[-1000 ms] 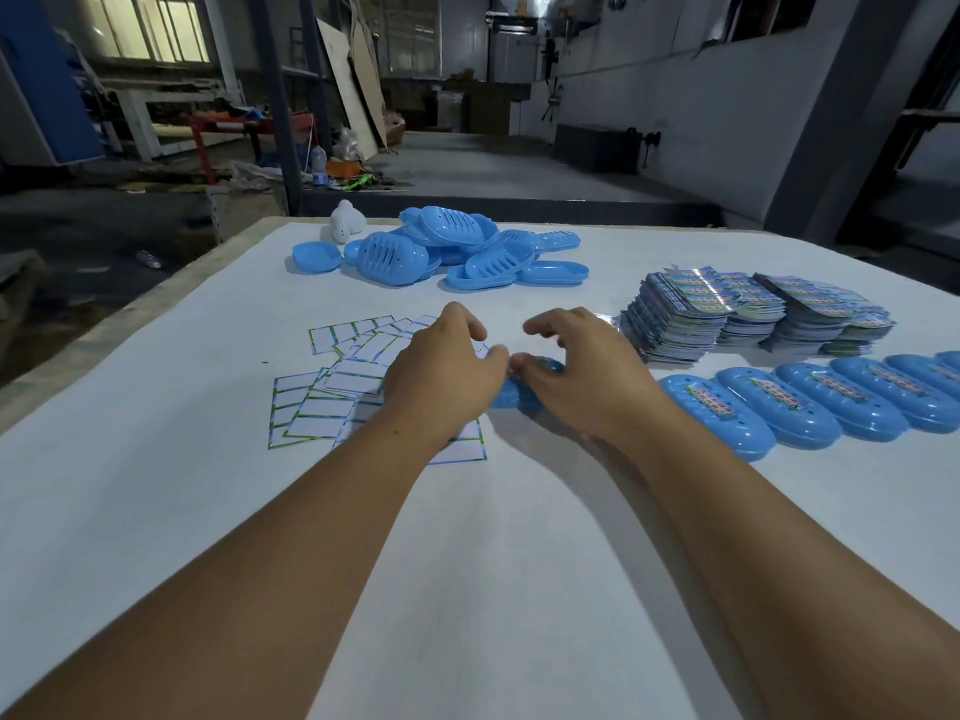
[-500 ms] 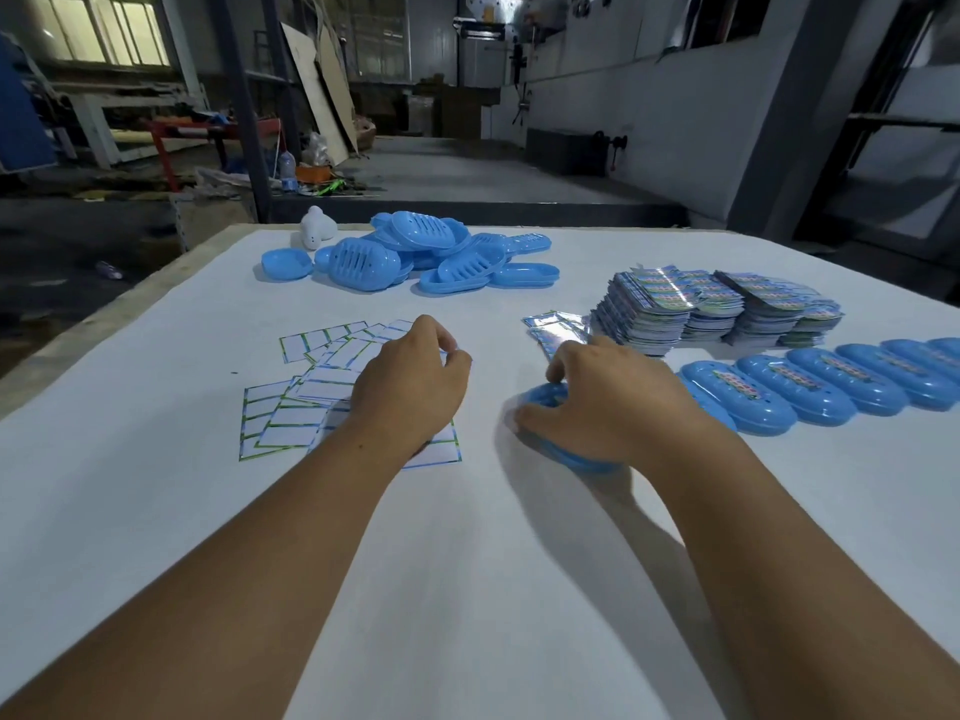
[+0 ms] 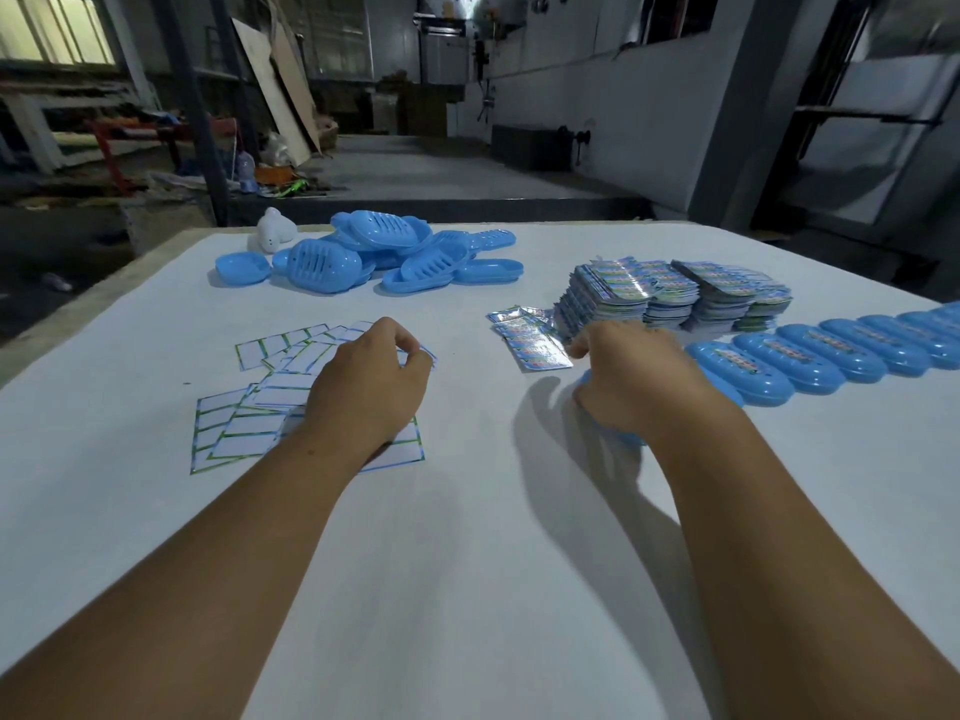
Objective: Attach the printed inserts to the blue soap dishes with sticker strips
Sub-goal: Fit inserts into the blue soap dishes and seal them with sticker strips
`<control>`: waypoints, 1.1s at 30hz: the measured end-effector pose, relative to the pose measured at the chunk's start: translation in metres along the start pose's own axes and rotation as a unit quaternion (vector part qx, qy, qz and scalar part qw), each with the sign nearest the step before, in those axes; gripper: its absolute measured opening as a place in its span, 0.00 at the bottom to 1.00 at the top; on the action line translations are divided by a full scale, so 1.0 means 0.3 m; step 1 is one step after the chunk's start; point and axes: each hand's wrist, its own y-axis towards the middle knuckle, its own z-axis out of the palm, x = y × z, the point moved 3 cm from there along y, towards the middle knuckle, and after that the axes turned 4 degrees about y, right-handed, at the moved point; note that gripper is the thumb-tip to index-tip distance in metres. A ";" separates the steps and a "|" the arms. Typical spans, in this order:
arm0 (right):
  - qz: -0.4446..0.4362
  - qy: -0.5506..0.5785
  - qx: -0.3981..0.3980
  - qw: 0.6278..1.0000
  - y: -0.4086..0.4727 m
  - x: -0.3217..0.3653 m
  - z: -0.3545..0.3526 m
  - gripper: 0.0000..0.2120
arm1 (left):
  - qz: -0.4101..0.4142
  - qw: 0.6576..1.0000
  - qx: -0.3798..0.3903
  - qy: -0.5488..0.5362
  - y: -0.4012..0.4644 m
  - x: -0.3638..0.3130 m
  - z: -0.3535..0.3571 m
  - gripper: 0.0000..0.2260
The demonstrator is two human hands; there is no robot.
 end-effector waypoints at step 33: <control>-0.201 0.224 -0.077 0.950 0.072 0.181 0.138 0.09 | 0.025 0.991 -0.007 0.134 0.332 0.029 -0.001 0.15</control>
